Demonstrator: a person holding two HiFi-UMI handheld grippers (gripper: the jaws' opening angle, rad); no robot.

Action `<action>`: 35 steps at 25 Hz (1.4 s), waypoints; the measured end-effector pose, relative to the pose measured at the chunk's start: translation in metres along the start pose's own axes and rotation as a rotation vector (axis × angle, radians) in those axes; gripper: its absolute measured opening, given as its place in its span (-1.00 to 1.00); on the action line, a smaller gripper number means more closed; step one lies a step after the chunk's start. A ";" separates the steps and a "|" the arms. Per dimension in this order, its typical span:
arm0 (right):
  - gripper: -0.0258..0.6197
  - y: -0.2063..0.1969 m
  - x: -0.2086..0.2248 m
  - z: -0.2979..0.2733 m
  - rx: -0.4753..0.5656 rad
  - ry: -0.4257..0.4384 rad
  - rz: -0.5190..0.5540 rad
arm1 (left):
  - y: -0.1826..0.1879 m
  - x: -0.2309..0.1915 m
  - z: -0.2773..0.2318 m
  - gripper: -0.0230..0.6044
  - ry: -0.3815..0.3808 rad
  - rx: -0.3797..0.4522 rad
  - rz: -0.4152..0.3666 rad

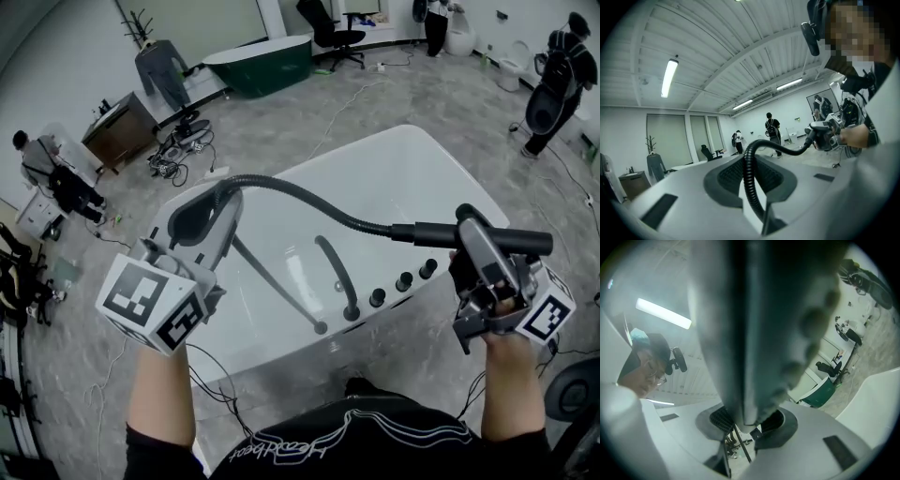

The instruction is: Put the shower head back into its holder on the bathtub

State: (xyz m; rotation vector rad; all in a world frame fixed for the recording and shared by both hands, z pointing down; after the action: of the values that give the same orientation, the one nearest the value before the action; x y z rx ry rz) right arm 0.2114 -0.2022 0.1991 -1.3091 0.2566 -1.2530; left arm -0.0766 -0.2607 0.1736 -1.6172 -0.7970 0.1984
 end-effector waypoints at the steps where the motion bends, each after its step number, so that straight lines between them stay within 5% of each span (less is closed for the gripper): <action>1: -0.54 -0.002 0.004 0.000 -0.005 -0.009 -0.007 | -0.006 0.001 -0.003 -0.73 -0.007 -0.010 0.009; 14: -0.54 -0.032 0.053 0.009 -0.093 -0.086 -0.088 | -0.113 0.029 -0.031 -0.73 -0.084 -0.153 0.223; 20: -0.54 -0.057 0.040 -0.005 -0.127 -0.076 -0.095 | -0.178 0.038 -0.017 -0.73 -0.107 -0.189 0.371; 35: -0.54 -0.106 0.023 -0.007 -0.284 -0.069 -0.114 | -0.308 0.137 -0.040 -0.73 -0.169 -0.315 0.558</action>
State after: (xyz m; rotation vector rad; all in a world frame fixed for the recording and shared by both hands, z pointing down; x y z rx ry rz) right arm 0.1585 -0.1994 0.2937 -1.6266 0.3231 -1.2975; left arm -0.0694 -0.2115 0.5089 -2.1212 -0.4988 0.6388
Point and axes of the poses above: the fingertips, and each gripper's own axes: z backward along the fingers, x to its right, y out of its top, the point moved 2 cm from there along z, backward along the fingers, and after that the axes turned 7 degrees about -x, right-handed, at the moved point
